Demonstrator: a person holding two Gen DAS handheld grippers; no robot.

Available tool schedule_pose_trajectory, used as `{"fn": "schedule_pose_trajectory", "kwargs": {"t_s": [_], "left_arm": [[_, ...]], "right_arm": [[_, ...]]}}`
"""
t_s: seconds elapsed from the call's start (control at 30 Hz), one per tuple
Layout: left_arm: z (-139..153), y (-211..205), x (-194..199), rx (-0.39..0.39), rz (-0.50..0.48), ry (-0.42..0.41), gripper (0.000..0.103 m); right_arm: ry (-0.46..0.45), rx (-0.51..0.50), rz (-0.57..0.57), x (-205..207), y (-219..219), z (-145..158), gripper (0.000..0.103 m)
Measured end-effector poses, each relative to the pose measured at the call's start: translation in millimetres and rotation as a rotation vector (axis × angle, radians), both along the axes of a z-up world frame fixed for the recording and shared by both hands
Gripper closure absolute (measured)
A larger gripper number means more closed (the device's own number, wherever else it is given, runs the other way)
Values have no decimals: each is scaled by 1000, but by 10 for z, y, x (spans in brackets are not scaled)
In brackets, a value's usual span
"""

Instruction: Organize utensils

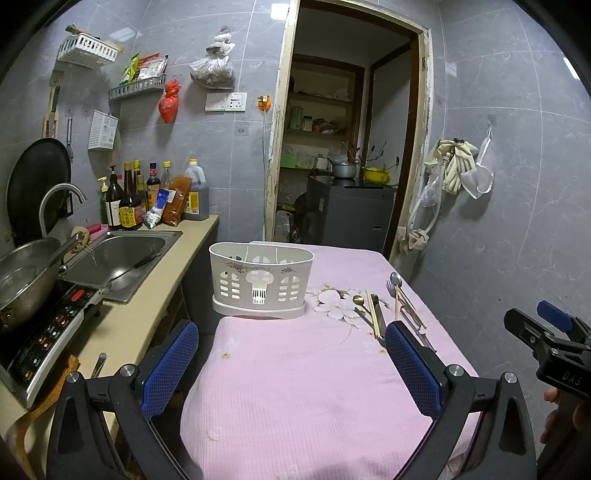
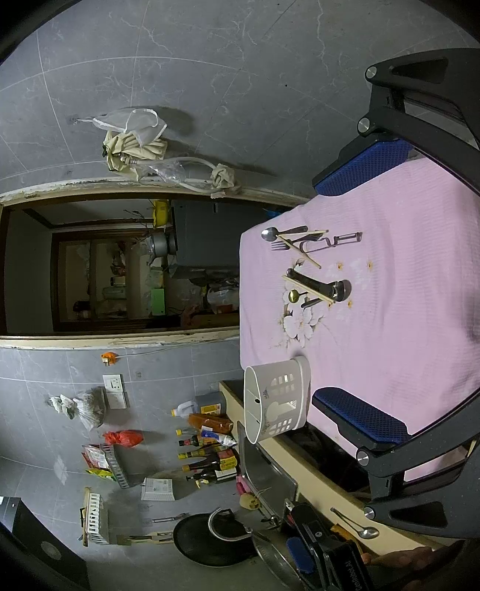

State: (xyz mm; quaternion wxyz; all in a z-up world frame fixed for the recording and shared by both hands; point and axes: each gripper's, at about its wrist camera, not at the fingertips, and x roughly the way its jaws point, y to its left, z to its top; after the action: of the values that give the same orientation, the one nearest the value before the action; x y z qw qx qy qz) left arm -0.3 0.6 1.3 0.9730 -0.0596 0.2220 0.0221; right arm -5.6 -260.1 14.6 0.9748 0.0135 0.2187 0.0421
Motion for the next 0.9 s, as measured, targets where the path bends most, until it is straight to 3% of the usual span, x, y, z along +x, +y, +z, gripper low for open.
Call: {"fn": "schedule_pose_trajectory", "kwargs": {"t_s": [0.9], "left_arm": [[21, -4, 4, -1, -2, 5, 1]], "right_arm": [[5, -3, 0, 12, 22, -7, 1]]}}
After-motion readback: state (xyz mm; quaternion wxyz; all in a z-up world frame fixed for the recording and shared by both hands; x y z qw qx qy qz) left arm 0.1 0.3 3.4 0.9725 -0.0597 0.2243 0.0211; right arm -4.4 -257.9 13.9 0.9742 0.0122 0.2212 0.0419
